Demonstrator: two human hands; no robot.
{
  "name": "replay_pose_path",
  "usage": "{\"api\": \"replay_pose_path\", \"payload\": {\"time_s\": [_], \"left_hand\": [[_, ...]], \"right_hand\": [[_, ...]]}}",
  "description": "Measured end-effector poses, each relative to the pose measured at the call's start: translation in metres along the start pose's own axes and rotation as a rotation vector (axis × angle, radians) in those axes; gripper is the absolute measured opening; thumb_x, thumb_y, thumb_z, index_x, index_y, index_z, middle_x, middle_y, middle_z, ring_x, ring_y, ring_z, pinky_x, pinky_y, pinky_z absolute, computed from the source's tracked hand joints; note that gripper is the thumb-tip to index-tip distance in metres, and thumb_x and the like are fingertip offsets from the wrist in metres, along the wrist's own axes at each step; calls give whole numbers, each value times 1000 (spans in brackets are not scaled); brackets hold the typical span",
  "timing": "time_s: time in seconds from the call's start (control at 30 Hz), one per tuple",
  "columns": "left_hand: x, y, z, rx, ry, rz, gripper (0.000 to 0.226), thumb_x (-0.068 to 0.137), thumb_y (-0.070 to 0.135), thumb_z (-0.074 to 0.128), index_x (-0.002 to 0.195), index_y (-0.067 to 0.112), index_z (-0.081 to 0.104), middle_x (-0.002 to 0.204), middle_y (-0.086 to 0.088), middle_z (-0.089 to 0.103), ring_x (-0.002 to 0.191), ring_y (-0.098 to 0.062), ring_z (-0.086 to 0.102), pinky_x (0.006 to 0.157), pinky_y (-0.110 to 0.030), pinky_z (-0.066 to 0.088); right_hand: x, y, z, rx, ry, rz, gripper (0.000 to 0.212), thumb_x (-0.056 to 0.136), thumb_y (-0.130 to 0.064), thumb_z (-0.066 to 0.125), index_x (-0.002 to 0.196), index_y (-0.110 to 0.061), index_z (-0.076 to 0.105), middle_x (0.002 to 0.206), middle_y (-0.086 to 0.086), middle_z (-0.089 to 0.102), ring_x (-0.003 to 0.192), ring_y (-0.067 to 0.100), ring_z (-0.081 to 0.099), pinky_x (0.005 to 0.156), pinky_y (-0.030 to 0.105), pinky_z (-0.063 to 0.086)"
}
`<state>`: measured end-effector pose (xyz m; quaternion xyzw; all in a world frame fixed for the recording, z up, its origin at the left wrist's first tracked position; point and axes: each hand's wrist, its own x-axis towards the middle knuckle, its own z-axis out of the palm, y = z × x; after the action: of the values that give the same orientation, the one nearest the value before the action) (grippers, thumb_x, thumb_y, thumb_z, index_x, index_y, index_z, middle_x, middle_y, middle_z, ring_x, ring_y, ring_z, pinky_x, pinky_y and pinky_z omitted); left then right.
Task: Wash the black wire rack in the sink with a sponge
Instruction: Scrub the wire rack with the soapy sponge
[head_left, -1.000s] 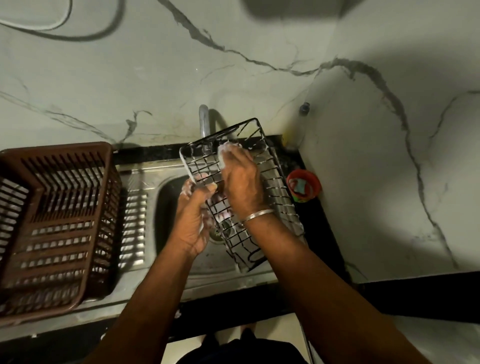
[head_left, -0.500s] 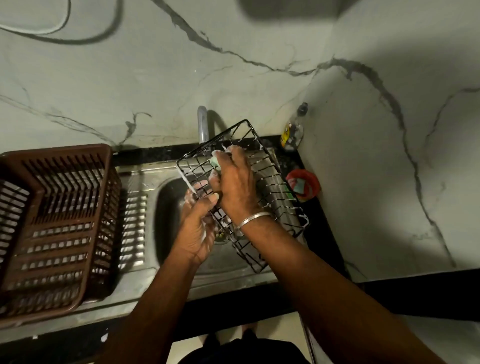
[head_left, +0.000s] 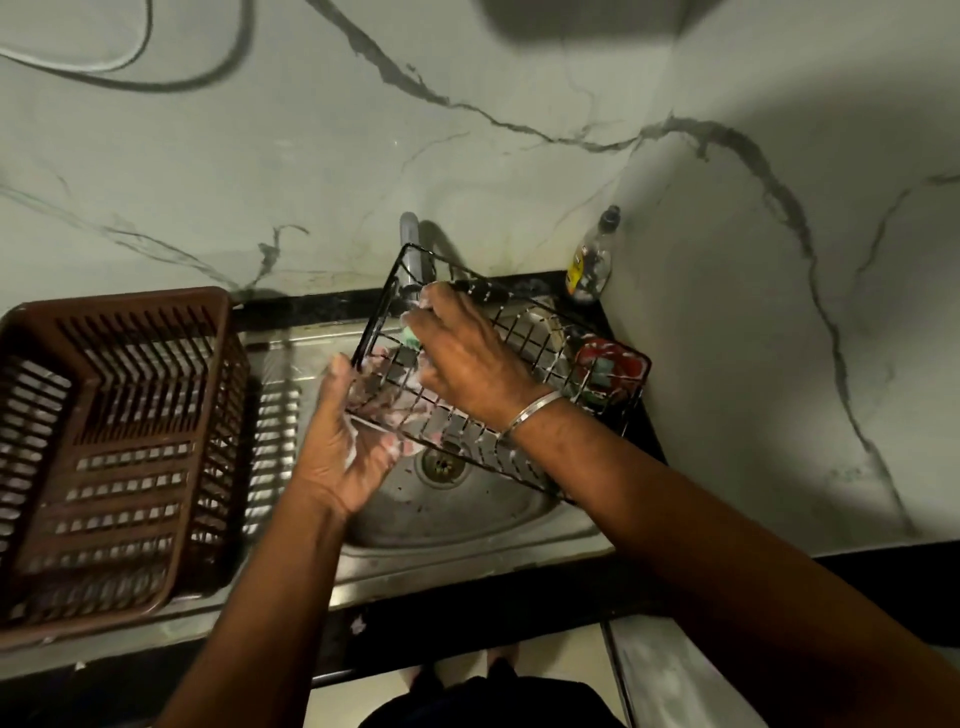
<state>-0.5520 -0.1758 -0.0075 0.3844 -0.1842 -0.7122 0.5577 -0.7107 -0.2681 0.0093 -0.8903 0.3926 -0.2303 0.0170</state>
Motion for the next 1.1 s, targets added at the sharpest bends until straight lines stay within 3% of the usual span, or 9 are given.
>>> {"api": "replay_pose_path", "payload": {"time_s": [0.13,0.23,0.43,0.53,0.6,0.7,0.83,1.0,1.1], "left_hand": [[-2,15,-9,325,-43,-47,57,72,50,93,118,19,79,118,-12,78,105,-28,75,87,-50,65],[1,16,-2,590,-28,-63,80,69,50,92,138,21,64,125,-10,77,113,-29,73,99,-53,57],[0,-5,10,468,147,5,48,86,55,70,116,18,75,107,-12,80,106,-34,73,88,-50,57],[-2,-9,19,430,160,22,42,100,56,62,109,21,81,105,-12,81,98,-29,78,82,-42,62],[-3,-8,22,402,174,54,44,103,57,55,109,23,83,103,-12,81,92,-27,79,78,-41,65],[-5,-8,30,433,161,63,72,95,74,57,136,15,68,121,-16,78,114,-35,75,97,-53,61],[-7,-12,31,440,121,101,72,100,67,47,138,9,65,125,-14,77,122,-31,72,104,-49,57],[-10,-8,40,450,93,114,80,93,74,52,141,10,64,132,-15,74,127,-32,70,109,-57,53],[-9,-1,38,461,99,149,79,90,80,58,140,18,65,135,-12,73,131,-31,67,113,-63,48]], "right_hand": [[-6,4,0,28,-78,-153,53,78,-8,78,128,-10,59,130,11,47,118,22,51,97,34,56],[-11,-1,1,50,-129,-234,53,77,-13,85,124,-10,61,124,10,49,111,21,51,90,36,56],[-13,0,6,72,-142,-236,38,85,-7,76,123,-10,68,118,8,61,105,23,59,89,40,56],[-22,-2,7,82,72,-88,33,88,-6,76,121,-8,72,116,9,70,106,23,62,90,36,57],[-28,-2,4,69,232,118,33,86,-8,78,118,-7,73,115,9,67,106,23,59,86,35,56],[-23,-18,10,48,230,312,27,82,-8,80,108,-8,74,112,8,66,103,23,60,84,34,56],[-20,-21,20,202,48,124,22,78,5,79,96,-6,74,104,6,63,98,20,59,83,33,57],[-8,-29,18,256,242,386,22,82,1,80,103,-5,77,105,10,70,95,21,65,81,25,57],[-7,-30,20,416,174,280,36,78,5,83,111,-6,76,110,8,69,100,19,65,89,29,59]]}}
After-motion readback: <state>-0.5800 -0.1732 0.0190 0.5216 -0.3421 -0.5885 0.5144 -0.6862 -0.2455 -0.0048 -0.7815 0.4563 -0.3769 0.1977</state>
